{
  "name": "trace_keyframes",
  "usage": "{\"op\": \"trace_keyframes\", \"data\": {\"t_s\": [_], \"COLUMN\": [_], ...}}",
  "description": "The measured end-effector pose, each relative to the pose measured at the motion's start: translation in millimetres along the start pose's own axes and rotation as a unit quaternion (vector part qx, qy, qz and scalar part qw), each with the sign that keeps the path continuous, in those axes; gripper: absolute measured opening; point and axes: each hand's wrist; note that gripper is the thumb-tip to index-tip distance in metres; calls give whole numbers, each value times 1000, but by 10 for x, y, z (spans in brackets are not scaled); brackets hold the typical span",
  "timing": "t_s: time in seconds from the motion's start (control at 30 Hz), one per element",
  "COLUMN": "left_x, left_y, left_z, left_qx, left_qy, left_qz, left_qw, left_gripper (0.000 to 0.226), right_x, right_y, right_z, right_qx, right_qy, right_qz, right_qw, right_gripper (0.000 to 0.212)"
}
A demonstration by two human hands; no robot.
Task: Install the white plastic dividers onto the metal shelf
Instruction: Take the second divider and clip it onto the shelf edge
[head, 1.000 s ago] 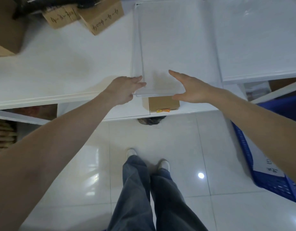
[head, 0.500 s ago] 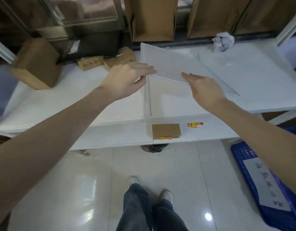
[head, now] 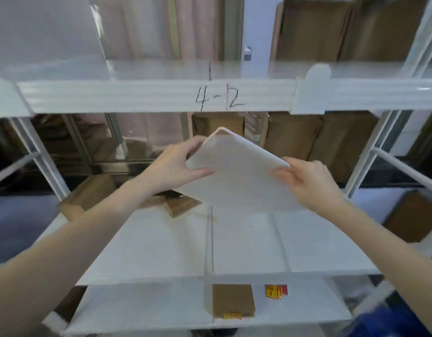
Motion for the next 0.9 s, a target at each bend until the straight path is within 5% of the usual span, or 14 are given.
{"op": "trace_keyframes", "data": {"t_s": [0.27, 0.37, 0.53, 0.9], "left_x": [-80, -67, 125, 561], "left_y": [625, 955, 1426, 2152], "left_z": [-589, -781, -1154, -1412], "left_qx": [13, -6, 108, 181], "left_qy": [147, 217, 348, 438], "left_qz": [70, 120, 230, 283], "left_qw": [987, 969, 902, 834], "left_gripper": [5, 27, 33, 56], "right_x": [145, 182, 182, 247], "right_y": [-471, -604, -765, -938], "right_z": [-952, -1232, -1575, -1884], "right_qx": [161, 268, 345, 429], "right_qy": [11, -7, -6, 143], "right_qz": [-40, -26, -56, -123], "right_qw": [986, 963, 937, 883], "right_gripper": [17, 21, 15, 21]}}
Point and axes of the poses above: each hand's wrist, its own x-axis towards the middle knuckle, its own z-axis out of the palm, y = z × x, and after that the axes turned 3 degrees about -y, right-handed
